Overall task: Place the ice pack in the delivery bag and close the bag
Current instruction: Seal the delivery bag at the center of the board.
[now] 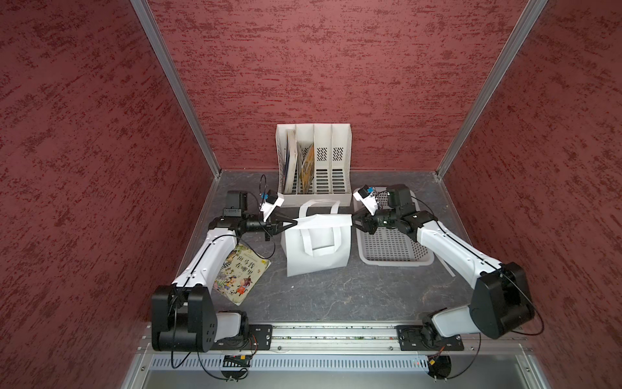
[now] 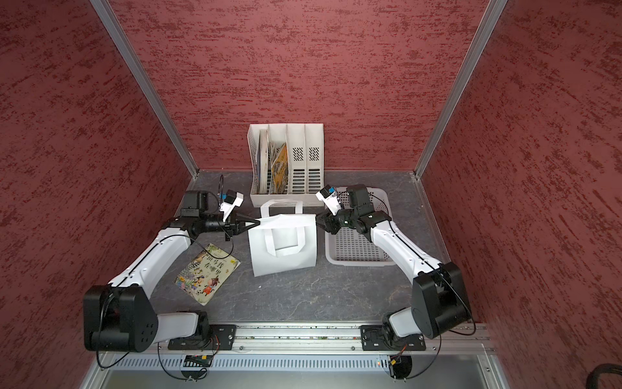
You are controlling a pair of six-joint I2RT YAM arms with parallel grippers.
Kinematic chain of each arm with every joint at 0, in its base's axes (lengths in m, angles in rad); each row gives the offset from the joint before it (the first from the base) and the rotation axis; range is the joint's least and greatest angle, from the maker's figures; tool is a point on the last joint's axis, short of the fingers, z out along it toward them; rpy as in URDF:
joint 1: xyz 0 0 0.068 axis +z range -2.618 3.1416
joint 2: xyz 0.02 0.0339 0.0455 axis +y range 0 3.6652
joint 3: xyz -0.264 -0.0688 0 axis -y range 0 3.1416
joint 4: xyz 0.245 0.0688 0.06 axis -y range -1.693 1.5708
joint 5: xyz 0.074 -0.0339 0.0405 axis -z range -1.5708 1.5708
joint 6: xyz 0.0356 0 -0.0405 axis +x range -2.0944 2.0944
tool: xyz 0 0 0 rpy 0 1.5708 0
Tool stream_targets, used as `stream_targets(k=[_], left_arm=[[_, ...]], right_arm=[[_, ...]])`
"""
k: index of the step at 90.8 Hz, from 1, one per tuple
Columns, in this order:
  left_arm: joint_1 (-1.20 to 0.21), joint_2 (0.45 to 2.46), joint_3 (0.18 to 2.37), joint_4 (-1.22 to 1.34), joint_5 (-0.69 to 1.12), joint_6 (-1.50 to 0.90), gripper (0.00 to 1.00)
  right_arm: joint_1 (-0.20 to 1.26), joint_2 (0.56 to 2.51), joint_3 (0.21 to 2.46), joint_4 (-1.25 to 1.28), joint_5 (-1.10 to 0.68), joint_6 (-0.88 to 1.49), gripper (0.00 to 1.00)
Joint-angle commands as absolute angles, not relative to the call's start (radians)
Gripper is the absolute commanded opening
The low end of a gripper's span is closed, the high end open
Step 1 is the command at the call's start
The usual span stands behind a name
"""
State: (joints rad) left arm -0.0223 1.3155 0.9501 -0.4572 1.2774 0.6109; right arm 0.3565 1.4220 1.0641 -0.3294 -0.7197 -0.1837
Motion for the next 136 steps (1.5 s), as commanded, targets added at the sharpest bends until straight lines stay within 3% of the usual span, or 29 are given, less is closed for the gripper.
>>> stream_targets(k=[1, 12, 20, 28, 38, 51, 72, 78, 92, 115, 121, 128, 132, 136], left_arm=[[-0.023, 1.322, 0.968, -0.492, 1.286, 0.636, 0.00], [-0.027, 1.322, 0.969, -0.508, 1.274, 0.657, 0.00], [-0.029, 1.321, 0.971, -0.519, 1.250, 0.678, 0.00], [-0.034, 1.321, 0.976, -0.537, 1.229, 0.698, 0.00], [-0.038, 1.318, 0.982, -0.552, 1.223, 0.712, 0.00], [-0.040, 1.314, 0.976, -0.553, 1.225, 0.718, 0.00], [-0.041, 1.321, 0.987, -0.561, 1.232, 0.725, 0.00], [-0.039, 1.323, 0.989, -0.562, 1.232, 0.727, 0.00], [-0.027, 1.338, 0.995, -0.551, 1.234, 0.722, 0.00], [0.045, 1.393, 0.992, -0.454, 1.255, 0.595, 0.00], [0.040, 1.404, 0.996, -0.452, 1.266, 0.588, 0.00], [0.021, 1.407, 1.001, -0.461, 1.274, 0.600, 0.00], [0.015, 1.408, 1.002, -0.468, 1.276, 0.612, 0.00], [0.013, 1.413, 1.004, -0.478, 1.281, 0.621, 0.00]], right_arm=[[0.326, 1.302, 1.096, -0.408, -0.663, -0.231, 0.46], [0.313, 1.246, 1.139, -0.446, -0.727, -0.243, 0.63], [0.332, 1.292, 1.219, -0.491, -0.833, -0.233, 0.76], [0.401, 1.357, 1.287, -0.581, -0.831, -0.299, 0.91], [0.449, 1.473, 1.375, -0.689, -0.753, -0.368, 0.94], [0.460, 1.621, 1.494, -0.791, -0.725, -0.424, 0.89], [0.470, 1.746, 1.594, -0.884, -0.776, -0.485, 0.67], [0.470, 1.749, 1.589, -0.896, -0.802, -0.501, 0.56], [0.470, 1.715, 1.544, -0.878, -0.811, -0.518, 0.00], [0.420, 1.573, 1.359, -0.681, -0.850, -0.462, 0.00], [0.420, 1.548, 1.328, -0.644, -0.878, -0.445, 0.36], [0.419, 1.540, 1.315, -0.635, -0.887, -0.448, 0.49], [0.419, 1.544, 1.317, -0.638, -0.877, -0.448, 0.47], [0.420, 1.552, 1.329, -0.650, -0.866, -0.451, 0.27]])
